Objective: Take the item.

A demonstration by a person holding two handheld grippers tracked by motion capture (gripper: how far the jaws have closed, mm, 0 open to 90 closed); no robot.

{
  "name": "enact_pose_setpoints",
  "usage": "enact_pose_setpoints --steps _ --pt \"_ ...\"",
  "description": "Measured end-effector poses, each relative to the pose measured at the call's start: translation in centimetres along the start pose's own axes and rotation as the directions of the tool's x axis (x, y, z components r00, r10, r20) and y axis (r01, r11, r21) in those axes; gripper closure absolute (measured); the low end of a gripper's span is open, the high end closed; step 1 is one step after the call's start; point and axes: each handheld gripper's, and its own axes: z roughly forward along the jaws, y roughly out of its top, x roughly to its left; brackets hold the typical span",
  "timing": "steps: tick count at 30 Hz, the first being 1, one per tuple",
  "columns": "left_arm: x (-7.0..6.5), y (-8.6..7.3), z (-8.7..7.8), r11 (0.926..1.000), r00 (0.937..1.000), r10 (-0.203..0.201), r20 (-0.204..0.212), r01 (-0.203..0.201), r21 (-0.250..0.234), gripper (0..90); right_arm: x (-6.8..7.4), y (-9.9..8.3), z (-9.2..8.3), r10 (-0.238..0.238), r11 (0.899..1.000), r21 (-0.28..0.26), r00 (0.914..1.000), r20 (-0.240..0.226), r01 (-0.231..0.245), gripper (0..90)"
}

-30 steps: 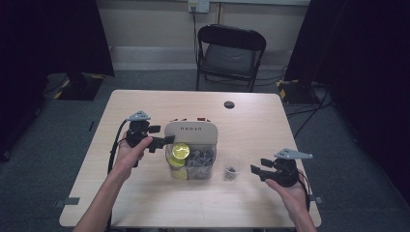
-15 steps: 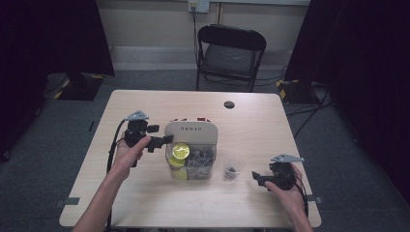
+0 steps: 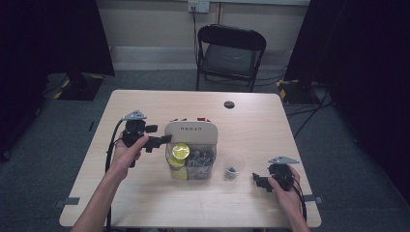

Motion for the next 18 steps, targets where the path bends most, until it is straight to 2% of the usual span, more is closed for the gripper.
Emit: enact_pose_setpoints --steps 3,6,13,15,18 --pt "0.2 0.0 -0.4 1.0 0.9999 -0.003 0.01 0.003 -0.008 17.2 0.1 -0.1 0.1 -0.013 1.0 -0.001 0.9998 0.016 0.013 14.6" --pt "0.5 0.0 -1.1 0.9999 1.0 0.0 -0.001 0.0 -0.012 17.8 0.2 -0.3 0.1 -0.008 1.0 -0.024 0.9994 0.034 0.009 14.0" --pt "1.0 0.3 -2.0 0.999 0.9999 -0.008 -0.013 0.007 -0.044 17.9 0.3 -0.9 0.2 -0.006 0.997 -0.071 0.9995 0.03 0.008 13.6" --pt "1.2 0.4 -2.2 0.9974 0.9998 -0.021 0.006 0.022 -0.069 17.8 0.3 -0.9 0.2 -0.007 0.997 -0.071 0.9995 0.03 0.009 13.6" --pt "1.5 0.5 -2.1 0.9973 0.9989 -0.031 -0.034 0.029 -0.067 17.8 0.2 -0.9 0.2 -0.006 0.997 -0.071 0.9995 0.03 0.008 13.5"
